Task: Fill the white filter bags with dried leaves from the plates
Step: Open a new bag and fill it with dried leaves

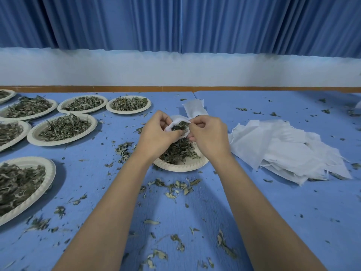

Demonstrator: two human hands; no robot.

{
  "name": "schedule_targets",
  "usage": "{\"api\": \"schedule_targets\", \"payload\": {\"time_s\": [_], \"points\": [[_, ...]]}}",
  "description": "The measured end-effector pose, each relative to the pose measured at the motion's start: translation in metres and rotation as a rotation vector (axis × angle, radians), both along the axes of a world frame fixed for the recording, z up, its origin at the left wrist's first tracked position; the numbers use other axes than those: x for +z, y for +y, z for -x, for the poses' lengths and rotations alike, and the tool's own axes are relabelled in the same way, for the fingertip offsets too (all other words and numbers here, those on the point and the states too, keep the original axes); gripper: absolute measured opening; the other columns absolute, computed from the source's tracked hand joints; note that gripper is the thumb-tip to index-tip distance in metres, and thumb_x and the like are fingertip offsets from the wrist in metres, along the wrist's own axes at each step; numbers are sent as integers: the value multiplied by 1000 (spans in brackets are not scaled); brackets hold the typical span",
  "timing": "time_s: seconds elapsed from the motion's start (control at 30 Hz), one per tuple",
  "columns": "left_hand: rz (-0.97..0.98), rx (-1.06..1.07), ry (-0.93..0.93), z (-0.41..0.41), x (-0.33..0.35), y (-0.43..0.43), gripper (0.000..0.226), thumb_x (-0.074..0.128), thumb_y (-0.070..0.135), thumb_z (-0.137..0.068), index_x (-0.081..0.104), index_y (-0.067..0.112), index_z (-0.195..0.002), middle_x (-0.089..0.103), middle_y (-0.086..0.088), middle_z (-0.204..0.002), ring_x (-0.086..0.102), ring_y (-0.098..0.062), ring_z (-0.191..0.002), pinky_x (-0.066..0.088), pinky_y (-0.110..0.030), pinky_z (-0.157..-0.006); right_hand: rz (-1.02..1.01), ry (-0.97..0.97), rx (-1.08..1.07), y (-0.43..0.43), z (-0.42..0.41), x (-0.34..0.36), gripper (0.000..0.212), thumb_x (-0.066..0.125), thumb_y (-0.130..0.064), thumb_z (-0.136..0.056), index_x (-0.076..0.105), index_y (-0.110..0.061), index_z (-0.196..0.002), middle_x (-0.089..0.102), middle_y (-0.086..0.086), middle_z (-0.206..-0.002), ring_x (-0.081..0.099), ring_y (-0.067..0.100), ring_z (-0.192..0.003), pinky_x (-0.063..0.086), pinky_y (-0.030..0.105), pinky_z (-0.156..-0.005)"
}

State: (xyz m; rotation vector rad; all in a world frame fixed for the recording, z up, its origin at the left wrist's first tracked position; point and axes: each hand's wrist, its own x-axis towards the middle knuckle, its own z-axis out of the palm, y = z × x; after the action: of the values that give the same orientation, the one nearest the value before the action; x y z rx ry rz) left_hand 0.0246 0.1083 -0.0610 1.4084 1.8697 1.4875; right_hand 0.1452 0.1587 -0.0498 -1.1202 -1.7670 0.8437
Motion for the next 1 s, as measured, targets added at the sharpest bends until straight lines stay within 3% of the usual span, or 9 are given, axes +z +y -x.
{"api": "schedule_targets", "payload": {"time_s": [0.13,0.2,0.27,0.37,0.67,0.77,0.83,0.9,1.0], "points": [[90,-106,-137,4,3,-3,23,65,12,-81,47,25,-86,49,4,-83,52,-14,-74,51,-40,-77,12,13,-7,1,0,-2,15,56,-5,-85,71,-5,-90,67,4,-67,69,23,-74,57,42,-76],[78,-104,-207,3,3,-4,16,64,24,-85,48,23,-86,48,4,-81,52,-16,-76,51,-46,-83,28,16,13,1,0,-3,14,56,-5,-86,70,-6,-89,65,1,-65,69,24,-73,57,43,-75],[34,-38,-132,1,2,-4,23,64,36,-85,46,22,-82,44,5,-74,46,-13,-66,49,-35,-69,31,22,29,-1,0,-3,13,57,-7,-86,70,-10,-86,66,3,-68,69,23,-73,58,43,-75],[-30,52,37,-2,-1,-3,28,65,25,-86,41,21,-74,38,4,-65,34,-12,-55,32,-15,-49,22,25,40,-2,0,-2,12,58,-8,-85,68,-14,-85,68,2,-70,69,20,-74,58,40,-76],[-128,268,81,-4,-1,2,40,55,-3,-82,32,17,-57,35,0,-54,27,-13,-50,21,-19,-41,-38,-27,150,-9,-1,5,19,61,-10,-80,61,-23,-66,67,2,-63,67,21,-67,57,39,-72],[-144,291,91,-5,-2,3,40,56,-2,-82,30,17,-58,34,1,-54,25,-13,-51,20,-22,-45,70,78,208,-7,-2,3,12,61,-8,-83,66,-17,-78,66,-1,-65,66,14,-65,58,37,-76],[-144,289,41,-2,-2,2,41,62,4,-82,30,17,-59,32,1,-54,25,-13,-51,24,-25,-48,117,87,237,-3,-5,2,13,60,-13,-85,68,-17,-94,68,-2,-81,65,10,-77,55,29,-74],[-151,287,-81,3,-1,1,43,68,13,-80,31,19,-60,32,3,-54,27,-11,-48,26,-24,-47,144,-66,246,2,-6,0,34,58,-23,-86,60,-21,-120,63,-5,-109,60,6,-93,43,18,-69],[-165,273,-264,12,1,-3,41,72,15,-76,35,19,-61,35,3,-57,32,-9,-47,31,-22,-47,58,-414,329,2,3,-11,62,61,-39,-82,40,-26,-138,48,-2,-137,48,18,-122,41,26,-84]]}}
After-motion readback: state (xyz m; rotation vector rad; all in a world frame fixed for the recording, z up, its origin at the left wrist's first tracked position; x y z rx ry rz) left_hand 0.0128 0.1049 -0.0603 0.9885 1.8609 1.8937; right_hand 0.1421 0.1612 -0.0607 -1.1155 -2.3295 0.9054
